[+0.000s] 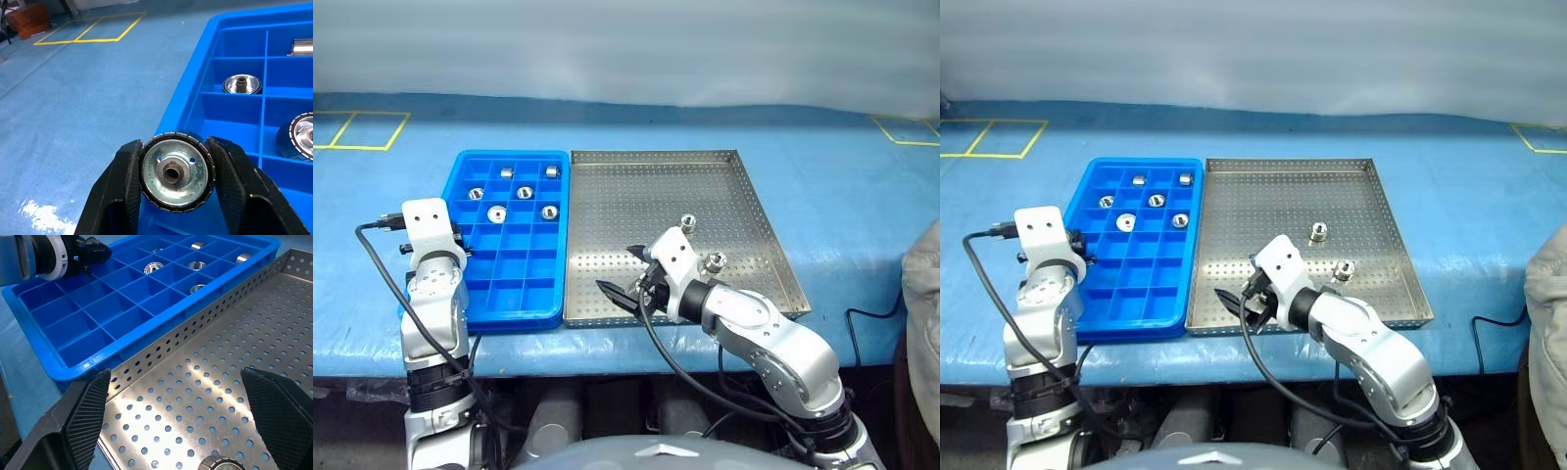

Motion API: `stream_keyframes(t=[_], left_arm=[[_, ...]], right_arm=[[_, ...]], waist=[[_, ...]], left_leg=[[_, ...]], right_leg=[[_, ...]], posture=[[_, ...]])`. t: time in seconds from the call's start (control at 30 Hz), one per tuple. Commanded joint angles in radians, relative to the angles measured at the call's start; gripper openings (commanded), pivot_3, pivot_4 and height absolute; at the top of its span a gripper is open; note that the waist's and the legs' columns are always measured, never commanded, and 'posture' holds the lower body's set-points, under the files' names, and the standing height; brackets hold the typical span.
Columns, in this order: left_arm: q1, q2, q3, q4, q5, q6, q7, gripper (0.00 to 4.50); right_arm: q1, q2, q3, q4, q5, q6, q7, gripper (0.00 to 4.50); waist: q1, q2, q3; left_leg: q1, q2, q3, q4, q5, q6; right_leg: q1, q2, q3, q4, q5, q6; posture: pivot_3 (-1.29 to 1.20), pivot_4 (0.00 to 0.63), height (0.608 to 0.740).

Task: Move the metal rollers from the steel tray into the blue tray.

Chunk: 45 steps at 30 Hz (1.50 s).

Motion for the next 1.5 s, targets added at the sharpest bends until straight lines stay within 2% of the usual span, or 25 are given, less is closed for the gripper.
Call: stream_keyframes(t=[0.03,0.13,0.17,0.2,0.33,0.5,0.7,0.97,1.2,1.4,1.5], left_arm=[[-0.029,0.010,-0.010,0.018,-0.017,-0.003,-0.026,1.80],[-0.041,0.006,-0.016,0.029,-0.011,0.004,-0.018,1.80],[-0.047,0.003,-0.016,0.027,-0.007,0.009,-0.009,2.52],[-0.054,-0.002,-0.015,0.021,-0.006,0.010,-0.002,2.70],[-0.107,-0.013,-0.045,-0.039,-0.045,-0.037,-0.045,4.03],[-0.198,0.027,-0.184,-0.114,-0.200,-0.016,-0.312,4.03],[-0.299,0.038,-0.354,-0.004,-0.299,0.036,-0.518,4.03],[-0.393,-0.007,-0.585,0.317,-0.219,-0.067,-0.643,4.03],[-0.427,-0.056,-0.686,0.502,-0.143,-0.163,-0.701,4.03],[-0.450,-0.067,-0.738,0.580,-0.071,-0.174,-0.711,4.03],[-0.453,-0.074,-0.734,0.599,-0.050,-0.174,-0.697,3.44]], right_arm=[[0.001,0.005,-0.006,-0.030,-0.003,-0.024,-0.004,4.50],[0.010,0.004,-0.008,-0.038,-0.007,-0.020,-0.012,4.50],[0.015,0.003,-0.009,-0.042,-0.009,-0.018,-0.015,4.50],[0.019,0.002,-0.012,-0.046,-0.009,-0.016,-0.018,4.50],[0.036,-0.007,-0.028,-0.065,-0.005,-0.008,-0.029,4.50],[0.077,-0.037,-0.069,-0.106,0.000,0.008,-0.036,4.50],[0.151,-0.066,-0.125,-0.149,0.000,0.027,-0.061,4.50],[0.209,-0.053,-0.144,-0.184,-0.006,0.036,-0.107,4.50],[0.227,-0.032,-0.129,-0.195,-0.011,0.035,-0.139,4.50],[0.224,-0.025,-0.119,-0.192,-0.011,0.031,-0.147,4.50],[0.221,-0.025,-0.120,-0.188,-0.011,0.028,-0.148,4.50]], waist=[[0.000,0.000,0.000],[-0.001,0.000,0.000],[-0.001,0.000,0.000],[-0.002,0.000,0.000],[-0.006,0.000,0.000],[-0.005,0.000,0.000],[-0.040,0.000,0.000],[-0.068,0.001,0.000],[-0.079,0.001,0.000],[-0.092,0.001,0.000],[-0.095,0.001,0.000]], left_leg=[[0.000,0.000,0.000,0.000,0.000,0.000],[0.000,0.000,0.000,0.000,0.000,0.000],[0.000,0.000,0.000,0.000,0.000,0.000],[0.000,0.000,0.000,0.000,0.000,0.000],[0.000,0.000,0.000,0.000,0.000,0.000],[-0.002,0.000,0.000,0.002,0.000,0.001],[-0.002,0.000,0.002,0.002,-0.002,0.003],[-0.001,0.001,0.004,0.002,-0.002,0.003],[-0.001,0.001,0.007,0.002,-0.003,0.005],[-0.001,0.000,0.010,0.002,-0.003,0.006],[-0.001,0.000,0.010,0.003,-0.003,0.006]], right_leg=[[0.000,0.000,0.000,0.000,0.000,0.000],[0.000,0.000,0.000,0.000,0.000,0.000],[0.000,0.000,0.000,0.000,0.000,0.000],[0.000,0.000,0.000,0.000,0.000,0.000],[0.000,0.000,0.000,0.000,0.000,0.000],[0.000,-0.001,-0.001,-0.001,0.000,0.000],[-0.001,0.000,0.001,-0.001,-0.001,0.002],[-0.001,0.002,0.003,0.000,-0.002,0.005],[-0.003,0.002,0.008,-0.001,-0.001,0.007],[-0.003,0.002,0.010,-0.002,-0.001,0.008],[-0.003,0.002,0.010,-0.002,-0.001,0.008]], posture=[[0.06,0.150,0.740],[0.04,0.150,0.740],[0.04,0.150,0.740],[0.04,0.150,0.740],[0.01,0.150,0.740],[-0.03,0.150,0.740],[-0.07,0.150,0.740],[-0.13,0.150,0.740],[-0.15,0.150,0.740],[-0.17,0.150,0.740],[-0.16,0.150,0.740]])
